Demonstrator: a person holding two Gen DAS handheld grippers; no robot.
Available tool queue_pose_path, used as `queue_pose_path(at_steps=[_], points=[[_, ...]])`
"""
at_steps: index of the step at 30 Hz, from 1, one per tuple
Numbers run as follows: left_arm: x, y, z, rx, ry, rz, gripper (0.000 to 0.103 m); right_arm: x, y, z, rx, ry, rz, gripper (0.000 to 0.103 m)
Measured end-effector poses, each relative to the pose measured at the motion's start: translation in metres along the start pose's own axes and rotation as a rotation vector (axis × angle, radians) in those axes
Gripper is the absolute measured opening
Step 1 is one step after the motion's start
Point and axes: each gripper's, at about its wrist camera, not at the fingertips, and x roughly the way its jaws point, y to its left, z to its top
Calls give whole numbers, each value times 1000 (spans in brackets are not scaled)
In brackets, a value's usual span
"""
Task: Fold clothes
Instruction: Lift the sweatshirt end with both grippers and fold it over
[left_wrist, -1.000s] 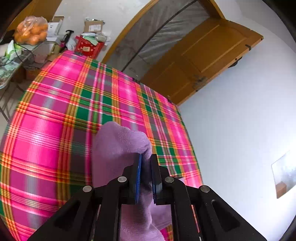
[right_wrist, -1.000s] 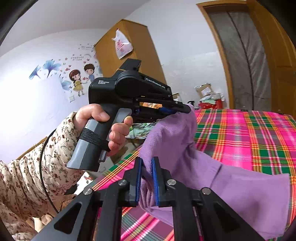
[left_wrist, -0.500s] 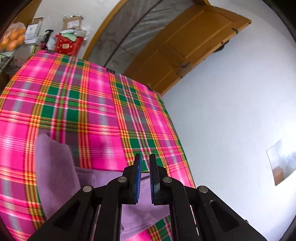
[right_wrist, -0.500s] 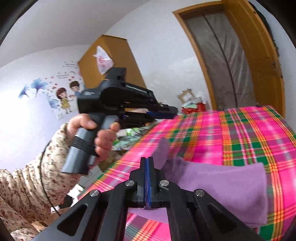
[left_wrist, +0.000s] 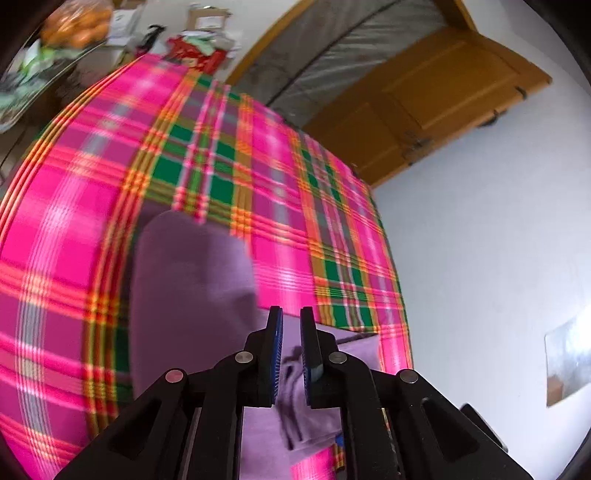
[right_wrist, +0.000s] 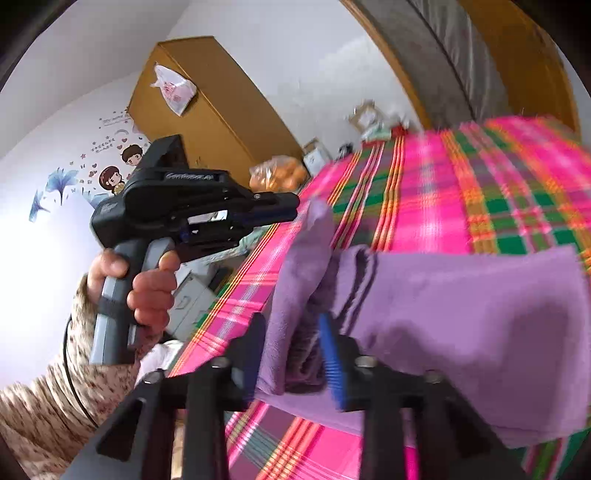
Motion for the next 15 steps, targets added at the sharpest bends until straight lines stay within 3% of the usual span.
queue_pose_path(at_steps=[6, 15], points=[[-11, 31, -11, -55, -18, 15, 10, 46, -3, 9, 42, 96, 49, 40], [-30, 75, -37, -111, -57, 39, 12, 99, -7, 22, 56, 190, -6, 40]])
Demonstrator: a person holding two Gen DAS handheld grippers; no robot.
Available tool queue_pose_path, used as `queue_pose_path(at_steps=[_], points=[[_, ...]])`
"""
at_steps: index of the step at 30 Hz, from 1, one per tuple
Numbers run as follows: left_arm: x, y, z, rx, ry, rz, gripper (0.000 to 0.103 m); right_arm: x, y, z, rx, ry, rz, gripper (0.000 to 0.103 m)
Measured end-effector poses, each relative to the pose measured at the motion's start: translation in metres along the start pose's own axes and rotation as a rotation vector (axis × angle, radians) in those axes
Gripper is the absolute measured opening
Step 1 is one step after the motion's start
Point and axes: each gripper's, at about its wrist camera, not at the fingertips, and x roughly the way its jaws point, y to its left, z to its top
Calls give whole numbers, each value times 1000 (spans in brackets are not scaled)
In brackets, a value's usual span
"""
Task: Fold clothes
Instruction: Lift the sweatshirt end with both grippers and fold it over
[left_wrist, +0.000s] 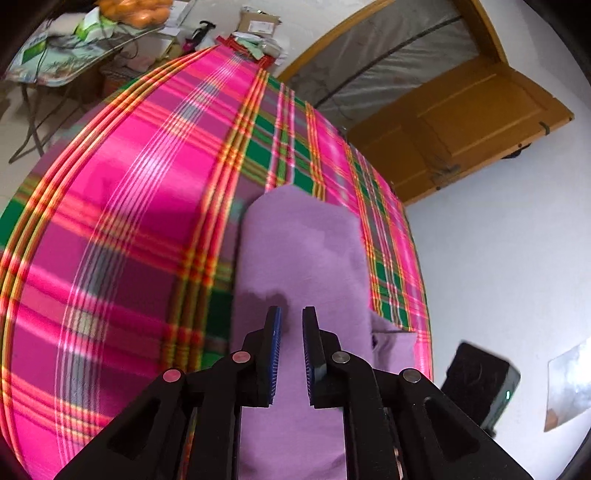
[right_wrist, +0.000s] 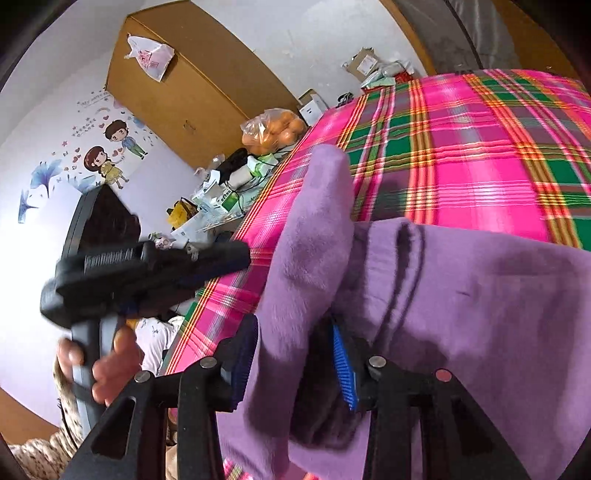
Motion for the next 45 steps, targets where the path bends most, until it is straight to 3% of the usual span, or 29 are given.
queue_pose_path(at_steps=[2, 4, 7, 20, 36, 45], points=[[-2, 9, -4, -20, 0, -5, 16, 7, -2, 2, 21, 3, 4, 39], [-1, 17, -7, -45, 4, -9, 17, 12, -3, 4, 36, 2, 12, 17], [-1, 25, -11, -68, 12, -33, 17, 9, 3, 5, 18, -16, 3, 12], [-4, 14, -18, -64, 6, -100, 17, -50, 43, 13, -102, -131, -15, 11], [17, -61, -31, 89, 72, -171, 18, -146, 22, 7, -88, -276, -93, 11], [36, -92, -52, 168, 148, -180, 18, -185, -18, -3, -27, -318, -160, 11]])
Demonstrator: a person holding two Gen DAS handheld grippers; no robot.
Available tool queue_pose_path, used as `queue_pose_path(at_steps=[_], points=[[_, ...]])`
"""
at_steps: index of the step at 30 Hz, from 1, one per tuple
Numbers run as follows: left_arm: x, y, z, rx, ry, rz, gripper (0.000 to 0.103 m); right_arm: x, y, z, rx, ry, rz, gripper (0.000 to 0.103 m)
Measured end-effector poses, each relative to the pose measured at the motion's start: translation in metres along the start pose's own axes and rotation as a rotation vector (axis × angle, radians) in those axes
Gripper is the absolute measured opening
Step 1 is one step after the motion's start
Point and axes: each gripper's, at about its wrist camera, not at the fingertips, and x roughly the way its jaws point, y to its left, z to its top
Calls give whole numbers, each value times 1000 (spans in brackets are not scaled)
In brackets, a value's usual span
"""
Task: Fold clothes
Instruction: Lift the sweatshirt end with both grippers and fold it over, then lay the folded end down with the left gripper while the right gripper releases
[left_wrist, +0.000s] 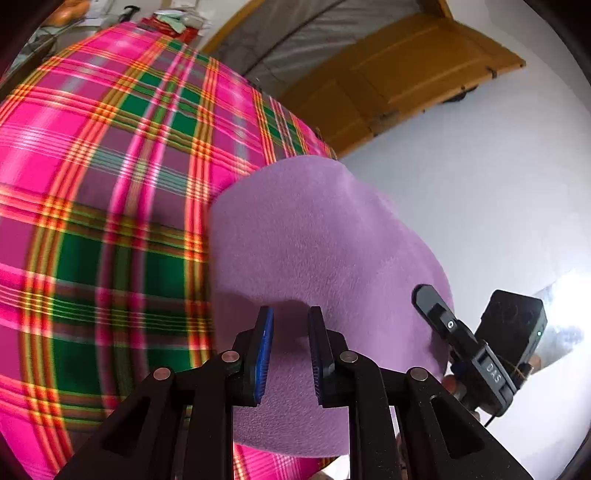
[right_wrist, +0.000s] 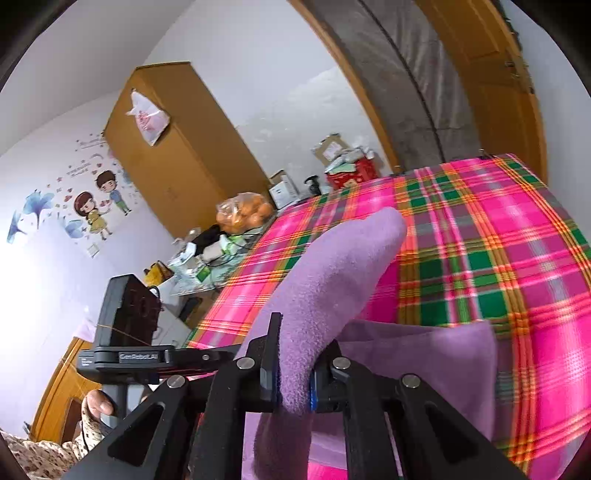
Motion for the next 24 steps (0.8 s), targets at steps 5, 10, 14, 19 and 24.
queue_pose_path(at_steps=[5, 10, 14, 19, 24], points=[[20, -13, -5, 42, 50, 11, 18, -12, -33, -7, 45, 3, -49, 11], [38, -20, -9, 75, 100, 27, 19, -19, -69, -16, 96, 24, -95, 11], [50, -25, -13, 110, 134, 40, 21, -14, -99, -31, 156, 65, -124, 12], [62, -26, -11, 120, 159, 44, 21, -4, -121, -42, 218, 95, -119, 14], [72, -31, -13, 155, 169, 65, 21, -2, -133, -40, 260, 90, -81, 16]])
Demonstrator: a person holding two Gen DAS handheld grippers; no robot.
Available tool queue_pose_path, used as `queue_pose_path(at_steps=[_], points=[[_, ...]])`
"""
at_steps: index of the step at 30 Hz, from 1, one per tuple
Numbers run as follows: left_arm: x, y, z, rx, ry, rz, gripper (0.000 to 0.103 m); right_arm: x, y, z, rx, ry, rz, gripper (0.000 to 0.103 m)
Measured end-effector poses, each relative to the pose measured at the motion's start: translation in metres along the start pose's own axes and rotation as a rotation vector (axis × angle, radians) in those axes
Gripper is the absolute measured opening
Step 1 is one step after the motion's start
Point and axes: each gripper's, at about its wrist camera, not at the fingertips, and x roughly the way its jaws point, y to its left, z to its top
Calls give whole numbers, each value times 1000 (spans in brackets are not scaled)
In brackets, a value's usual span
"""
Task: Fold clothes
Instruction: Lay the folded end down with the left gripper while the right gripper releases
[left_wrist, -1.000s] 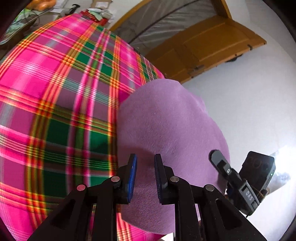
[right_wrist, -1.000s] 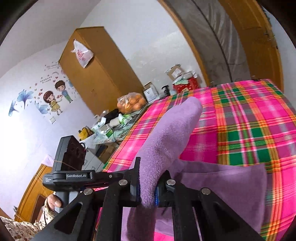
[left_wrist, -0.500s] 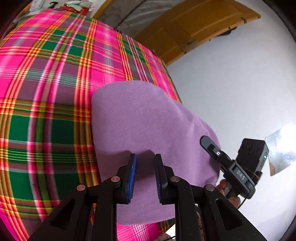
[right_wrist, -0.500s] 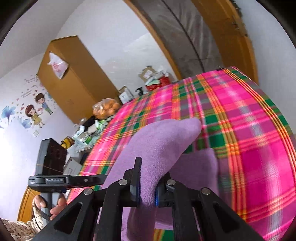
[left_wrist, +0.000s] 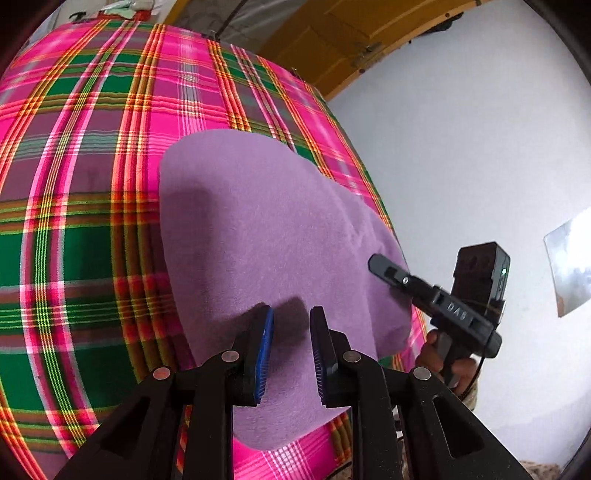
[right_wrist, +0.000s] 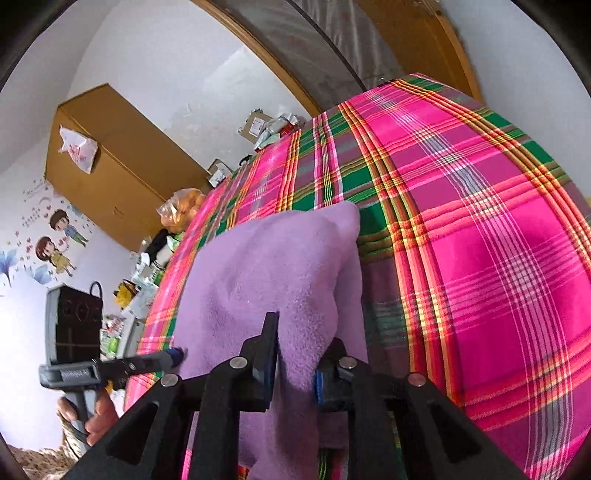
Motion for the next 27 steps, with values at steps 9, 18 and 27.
queue_pose_path(at_steps=[9, 18, 27], points=[[2, 3, -4, 5, -1, -9, 21, 11, -25, 15, 115, 23, 128, 20], [9, 0, 2, 22, 3, -3, 21, 4, -38, 20, 136, -9, 143, 37], [11, 4, 5, 12, 6, -17, 21, 34, -47, 53, 185, 57, 167, 39]])
